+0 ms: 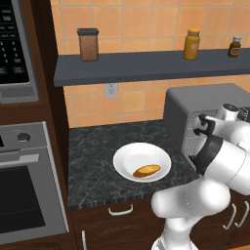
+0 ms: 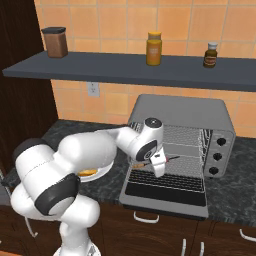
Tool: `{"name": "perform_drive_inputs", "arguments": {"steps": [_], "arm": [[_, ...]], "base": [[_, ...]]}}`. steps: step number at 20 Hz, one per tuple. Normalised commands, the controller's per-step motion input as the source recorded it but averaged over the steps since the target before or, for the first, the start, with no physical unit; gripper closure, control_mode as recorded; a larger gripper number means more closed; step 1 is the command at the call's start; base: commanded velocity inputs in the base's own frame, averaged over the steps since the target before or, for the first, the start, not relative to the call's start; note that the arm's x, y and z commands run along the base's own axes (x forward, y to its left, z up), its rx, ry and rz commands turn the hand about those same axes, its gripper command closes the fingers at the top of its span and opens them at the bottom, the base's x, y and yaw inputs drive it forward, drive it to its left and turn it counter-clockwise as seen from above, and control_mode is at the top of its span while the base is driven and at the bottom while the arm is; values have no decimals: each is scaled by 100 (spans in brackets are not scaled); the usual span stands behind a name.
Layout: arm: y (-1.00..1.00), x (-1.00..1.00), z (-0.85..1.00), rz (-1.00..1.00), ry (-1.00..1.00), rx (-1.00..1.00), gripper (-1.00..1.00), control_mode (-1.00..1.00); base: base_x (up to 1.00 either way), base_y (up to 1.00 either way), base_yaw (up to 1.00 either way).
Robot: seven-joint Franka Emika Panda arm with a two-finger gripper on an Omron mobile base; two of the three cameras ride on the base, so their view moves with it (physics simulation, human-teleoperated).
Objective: Pick up the kebab skewer and baguette bread, and place them inside the toaster oven. Close the toaster oven door and start by setting the timer.
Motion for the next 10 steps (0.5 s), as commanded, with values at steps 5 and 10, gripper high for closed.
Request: {"name": "perform_drive_inputs", "arguments": {"steps": [5, 10], "arm": [[0, 11, -7, -1, 0, 2, 100, -100], [0, 1, -7, -1, 0, 1, -100, -100]], "base": [[0, 0, 0], [0, 0, 0]]}}
